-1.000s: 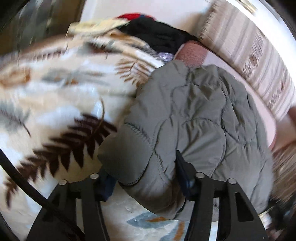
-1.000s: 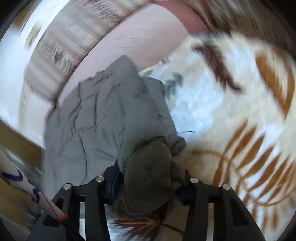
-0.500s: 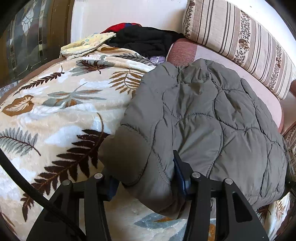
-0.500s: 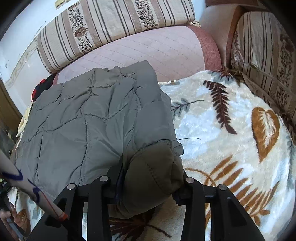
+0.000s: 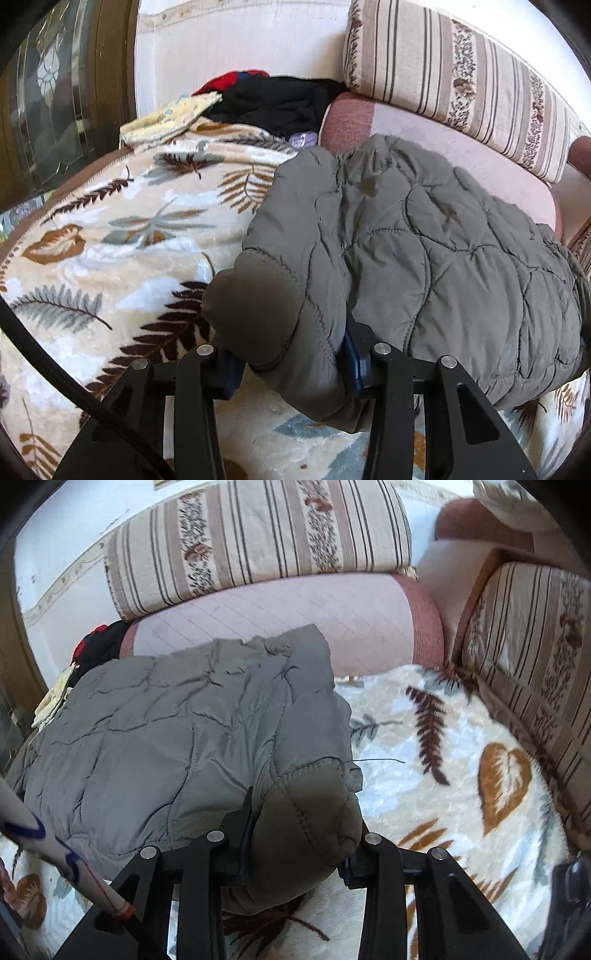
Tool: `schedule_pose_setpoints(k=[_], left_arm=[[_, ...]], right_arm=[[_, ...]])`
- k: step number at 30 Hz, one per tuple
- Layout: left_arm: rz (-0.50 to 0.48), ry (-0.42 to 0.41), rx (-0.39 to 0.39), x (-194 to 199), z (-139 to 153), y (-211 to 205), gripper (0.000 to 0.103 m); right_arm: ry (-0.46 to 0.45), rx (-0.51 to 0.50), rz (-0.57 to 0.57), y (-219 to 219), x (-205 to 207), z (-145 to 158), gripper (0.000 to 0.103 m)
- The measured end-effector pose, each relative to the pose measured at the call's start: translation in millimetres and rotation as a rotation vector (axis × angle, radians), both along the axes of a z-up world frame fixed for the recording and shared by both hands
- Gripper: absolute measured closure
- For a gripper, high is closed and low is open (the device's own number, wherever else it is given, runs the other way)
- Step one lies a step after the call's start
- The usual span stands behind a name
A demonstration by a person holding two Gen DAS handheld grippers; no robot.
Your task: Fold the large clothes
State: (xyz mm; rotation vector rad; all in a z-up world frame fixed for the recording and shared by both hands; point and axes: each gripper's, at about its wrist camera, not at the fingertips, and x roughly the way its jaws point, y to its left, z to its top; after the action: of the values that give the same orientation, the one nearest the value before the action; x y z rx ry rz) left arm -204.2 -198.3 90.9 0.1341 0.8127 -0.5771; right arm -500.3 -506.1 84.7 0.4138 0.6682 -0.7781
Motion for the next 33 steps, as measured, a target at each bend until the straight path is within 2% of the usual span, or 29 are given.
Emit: schedule_pose_setpoints(k=[7, 13, 22, 25, 28, 30, 31, 32, 33], left_arm=[[0.000, -0.004, -0.029, -18.3, 20.5, 19.1, 0.061], [0.002, -0.041, -0.046, -54.9, 34.0, 50.5, 0.061], [-0.002, 0.003, -0.081, -114.5, 33.0, 109.2, 0.061], [-0.015, 0.014, -0.068, -132.6, 25.9, 126.1, 0.061], [-0.003, 0.073, -0.050, -135.0, 12.7, 134.6, 0.053], [0.018, 0.164, -0.053, -127.3, 0.2, 140.4, 0.042], [0.046, 0.215, -0.060, -121.0, -6.1, 145.8, 0.038], [0.076, 0.246, -0.072, -117.0, -9.1, 152.3, 0.028], [0.100, 0.260, -0.085, -114.2, -10.0, 157.5, 0.026]], right_arm=[[-0.019, -0.017, 0.015, 20.8, -19.1, 23.8, 0.066], [-0.061, -0.028, 0.021, 55.3, -58.9, 41.9, 0.067], [-0.103, 0.019, 0.016, 108.5, -127.7, 38.7, 0.067], [-0.105, 0.040, 0.014, 116.0, -142.0, 34.1, 0.067], [-0.095, 0.091, 0.009, 118.9, -152.6, 20.6, 0.065], [-0.071, 0.172, 0.001, 113.0, -156.2, 3.3, 0.058], [-0.063, 0.248, -0.008, 105.8, -158.8, -8.7, 0.054], [-0.073, 0.325, -0.026, 97.2, -163.6, -18.4, 0.050], [-0.103, 0.392, -0.045, 90.2, -170.4, -24.9, 0.046]])
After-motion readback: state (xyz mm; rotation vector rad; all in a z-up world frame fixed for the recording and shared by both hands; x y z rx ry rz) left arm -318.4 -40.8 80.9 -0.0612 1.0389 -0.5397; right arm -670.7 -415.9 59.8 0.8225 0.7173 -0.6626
